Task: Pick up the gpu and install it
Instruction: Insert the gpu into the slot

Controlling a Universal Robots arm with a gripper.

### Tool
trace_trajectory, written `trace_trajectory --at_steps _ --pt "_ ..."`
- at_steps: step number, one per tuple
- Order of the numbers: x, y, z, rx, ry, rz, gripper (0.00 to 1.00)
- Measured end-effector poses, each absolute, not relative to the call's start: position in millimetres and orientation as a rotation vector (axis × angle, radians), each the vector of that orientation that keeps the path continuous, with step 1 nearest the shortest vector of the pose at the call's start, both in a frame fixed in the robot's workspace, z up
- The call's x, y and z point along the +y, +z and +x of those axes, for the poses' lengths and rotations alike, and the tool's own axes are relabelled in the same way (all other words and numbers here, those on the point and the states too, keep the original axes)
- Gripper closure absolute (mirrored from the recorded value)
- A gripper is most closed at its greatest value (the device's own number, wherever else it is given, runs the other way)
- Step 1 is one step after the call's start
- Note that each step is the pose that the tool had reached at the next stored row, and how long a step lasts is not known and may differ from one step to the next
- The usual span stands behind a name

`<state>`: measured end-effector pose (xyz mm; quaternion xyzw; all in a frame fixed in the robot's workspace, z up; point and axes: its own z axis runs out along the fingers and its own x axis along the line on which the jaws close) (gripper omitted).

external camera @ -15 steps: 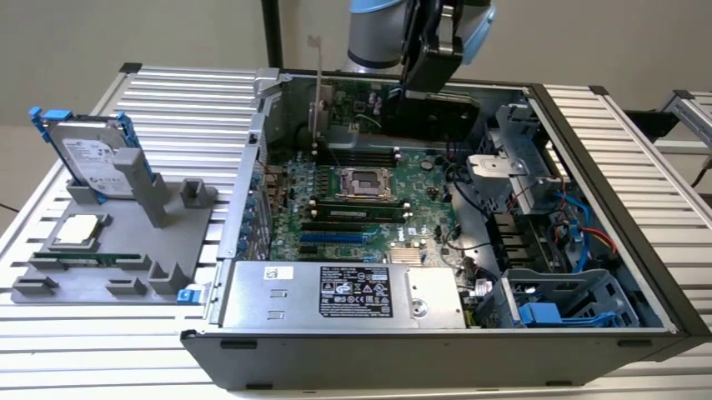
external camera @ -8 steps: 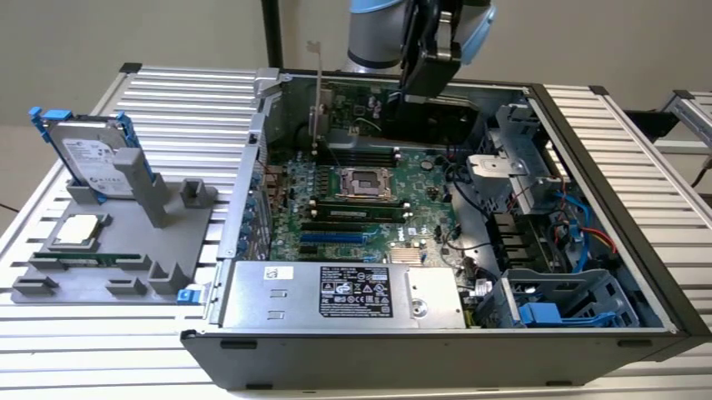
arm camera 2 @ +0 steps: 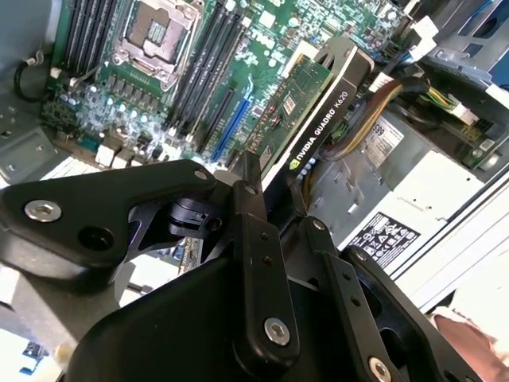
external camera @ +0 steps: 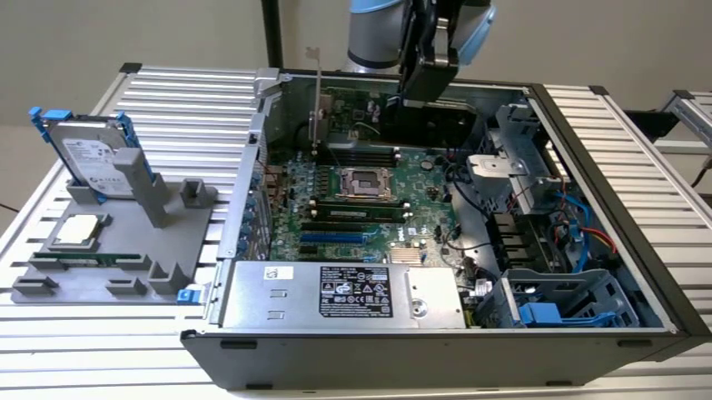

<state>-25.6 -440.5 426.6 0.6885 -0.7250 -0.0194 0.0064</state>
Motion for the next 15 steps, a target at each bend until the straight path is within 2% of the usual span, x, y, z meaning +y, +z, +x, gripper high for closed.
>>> trace_trajectory --at_steps 15 --pt "-440.3 424.2 -25.9 -2.269 -0.055 2.154 1.0"
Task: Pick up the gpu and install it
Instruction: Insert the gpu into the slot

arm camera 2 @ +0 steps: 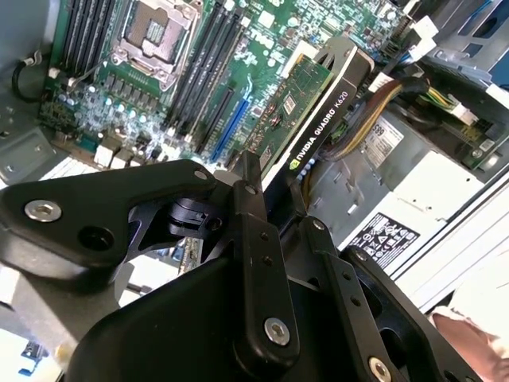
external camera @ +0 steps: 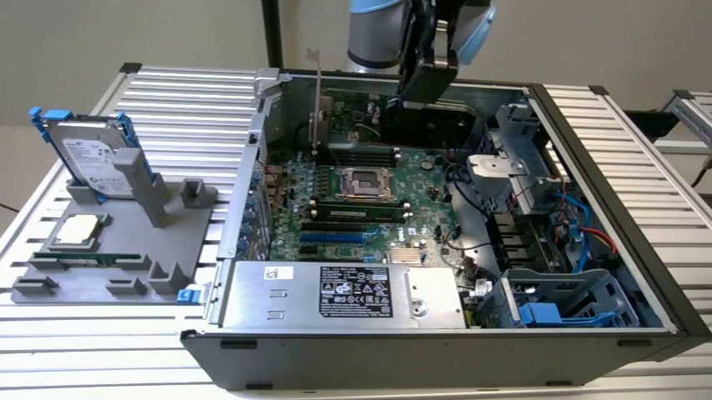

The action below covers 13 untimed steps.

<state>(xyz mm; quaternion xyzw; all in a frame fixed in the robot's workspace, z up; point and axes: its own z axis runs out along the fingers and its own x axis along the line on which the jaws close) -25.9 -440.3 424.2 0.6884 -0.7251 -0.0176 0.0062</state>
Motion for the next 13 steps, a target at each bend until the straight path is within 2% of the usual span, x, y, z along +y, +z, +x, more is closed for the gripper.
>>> trace_trajectory --at_steps 7,13 --pt "-438 418 -32 -2.289 -0.014 2.174 1.0" --pt "-430 416 -37 -2.29 -0.011 2.175 1.0"
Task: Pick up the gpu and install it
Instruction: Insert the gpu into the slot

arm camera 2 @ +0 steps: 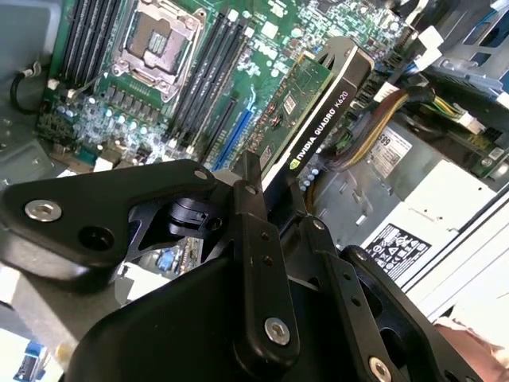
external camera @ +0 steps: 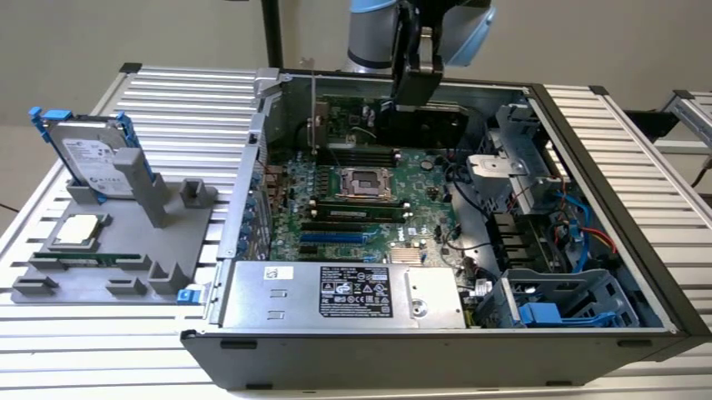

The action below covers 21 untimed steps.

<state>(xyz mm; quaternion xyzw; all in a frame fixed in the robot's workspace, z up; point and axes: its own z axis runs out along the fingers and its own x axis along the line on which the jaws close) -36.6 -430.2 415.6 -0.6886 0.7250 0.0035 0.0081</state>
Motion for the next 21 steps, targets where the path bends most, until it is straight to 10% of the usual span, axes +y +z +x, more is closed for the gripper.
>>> trace_trajectory --at_steps 21 --pt "-415 413 -42 2.266 0.011 -2.152 1.0"
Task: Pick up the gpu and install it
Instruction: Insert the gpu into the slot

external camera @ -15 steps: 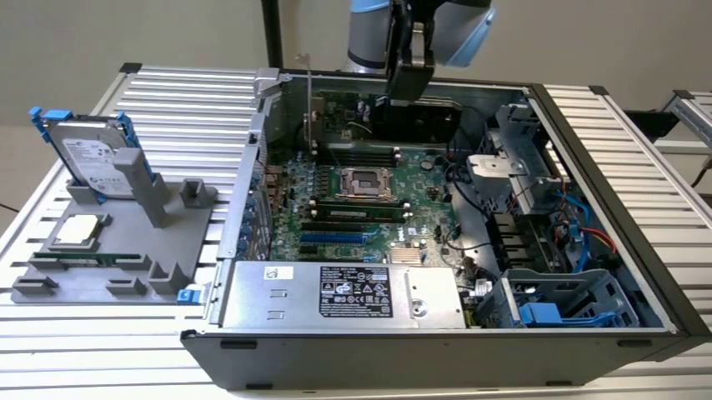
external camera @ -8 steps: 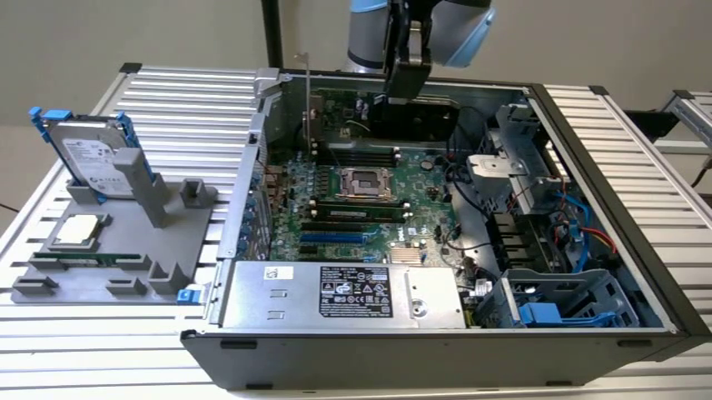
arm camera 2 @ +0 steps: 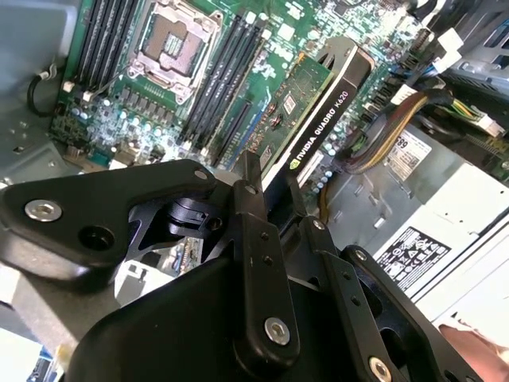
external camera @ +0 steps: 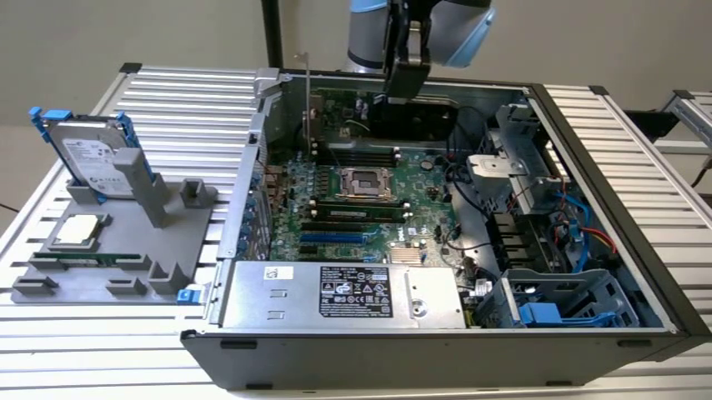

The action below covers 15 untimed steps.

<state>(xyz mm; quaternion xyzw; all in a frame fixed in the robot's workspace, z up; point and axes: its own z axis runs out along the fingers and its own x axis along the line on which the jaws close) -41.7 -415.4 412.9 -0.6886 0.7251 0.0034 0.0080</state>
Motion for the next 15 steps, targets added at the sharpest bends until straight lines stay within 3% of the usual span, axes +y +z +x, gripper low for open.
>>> trace_trajectory --at_steps 15 --pt "-401 410 -42 2.266 0.01 -2.153 1.0"
